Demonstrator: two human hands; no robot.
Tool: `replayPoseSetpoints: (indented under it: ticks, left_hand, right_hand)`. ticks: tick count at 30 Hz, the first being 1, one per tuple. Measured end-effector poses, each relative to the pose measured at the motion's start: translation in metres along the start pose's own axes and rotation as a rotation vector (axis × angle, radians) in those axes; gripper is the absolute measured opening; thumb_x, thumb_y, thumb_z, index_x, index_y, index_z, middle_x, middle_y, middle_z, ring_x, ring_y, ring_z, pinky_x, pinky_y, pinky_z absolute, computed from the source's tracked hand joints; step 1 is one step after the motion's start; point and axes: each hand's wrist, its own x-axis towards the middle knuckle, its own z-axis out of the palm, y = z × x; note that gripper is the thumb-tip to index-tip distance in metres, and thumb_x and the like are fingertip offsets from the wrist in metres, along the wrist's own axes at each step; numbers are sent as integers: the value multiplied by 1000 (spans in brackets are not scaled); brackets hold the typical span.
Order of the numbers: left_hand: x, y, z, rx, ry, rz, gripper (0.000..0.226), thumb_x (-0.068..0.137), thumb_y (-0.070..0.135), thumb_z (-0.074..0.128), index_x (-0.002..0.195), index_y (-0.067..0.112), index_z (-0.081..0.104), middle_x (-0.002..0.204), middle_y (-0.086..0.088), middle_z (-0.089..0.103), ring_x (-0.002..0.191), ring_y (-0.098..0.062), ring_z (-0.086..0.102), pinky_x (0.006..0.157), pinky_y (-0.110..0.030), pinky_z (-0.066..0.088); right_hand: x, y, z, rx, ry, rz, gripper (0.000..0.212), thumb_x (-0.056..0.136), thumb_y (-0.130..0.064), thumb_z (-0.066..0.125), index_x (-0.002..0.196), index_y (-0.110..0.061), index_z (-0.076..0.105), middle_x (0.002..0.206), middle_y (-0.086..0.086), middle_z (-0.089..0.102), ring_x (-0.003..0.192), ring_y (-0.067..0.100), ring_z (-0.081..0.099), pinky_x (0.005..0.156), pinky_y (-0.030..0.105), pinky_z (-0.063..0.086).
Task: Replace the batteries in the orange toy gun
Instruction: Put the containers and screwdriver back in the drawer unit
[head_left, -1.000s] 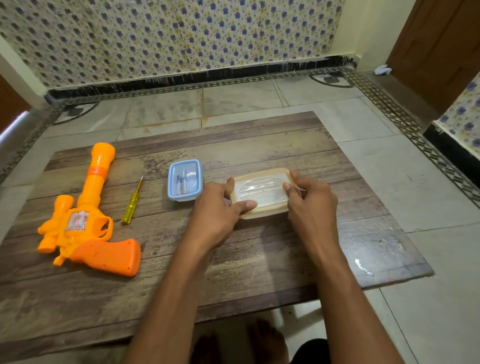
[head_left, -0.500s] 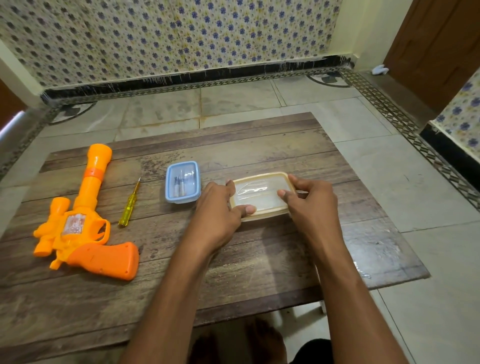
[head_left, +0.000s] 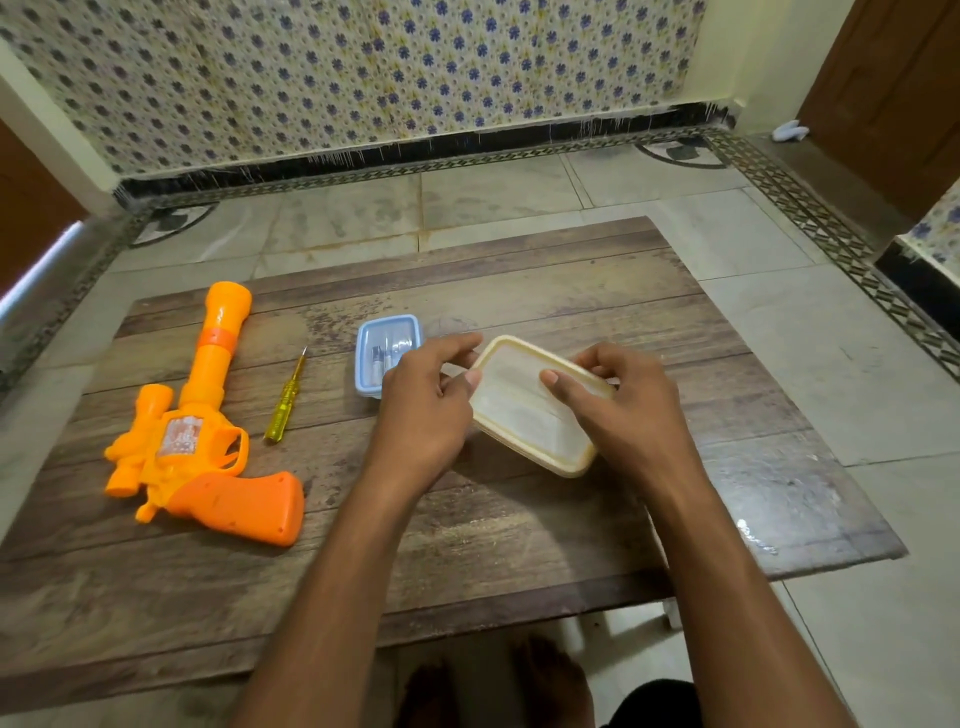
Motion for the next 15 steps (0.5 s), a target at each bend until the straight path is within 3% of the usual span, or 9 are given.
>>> replayPoseSetpoints:
  ticks: [4,6,9,11,15]
  left_hand:
    - [0,0,-9,-39,65,84,30,98,9,67,125,22,72,97,15,71,89,0,67,79,-14,51]
    - [3,-5,-21,-5,136,90,24,99,14,66,121,20,73,95,14,74,88,-1,69,79,-19,55]
    - [11,-20,-45,188,307,63,18,97,11,62,112,13,72,103,-5,75,97,-23,70,87,-41,58]
    - [14,-34,-62,377,404,-26,20,94,3,59,110,7,70,108,-14,71,101,-33,65,87,-44,54]
    - [16,-56,-77,598,352,-175,30,90,-7,56,119,0,63,121,-26,60,115,-45,57,94,-50,47]
  right_hand:
    - [-3,-4,5,71,-94,-40,20,94,-40,71,95,-21,76,83,-4,74,80,11,70,71,34,54]
    - [-5,-6,8,128,-101,-55,20,97,-39,69,98,-20,76,84,-4,75,79,12,72,71,37,55]
    - [-6,-7,14,172,-57,-71,21,100,-39,65,104,-21,75,87,-4,77,80,11,73,71,39,58]
    - [-6,-8,21,189,-37,-55,21,102,-38,62,109,-22,73,93,-5,77,85,11,74,77,45,62]
    - [-6,-14,36,195,-25,-54,26,102,-43,56,115,-24,69,101,-3,76,92,16,74,82,52,62]
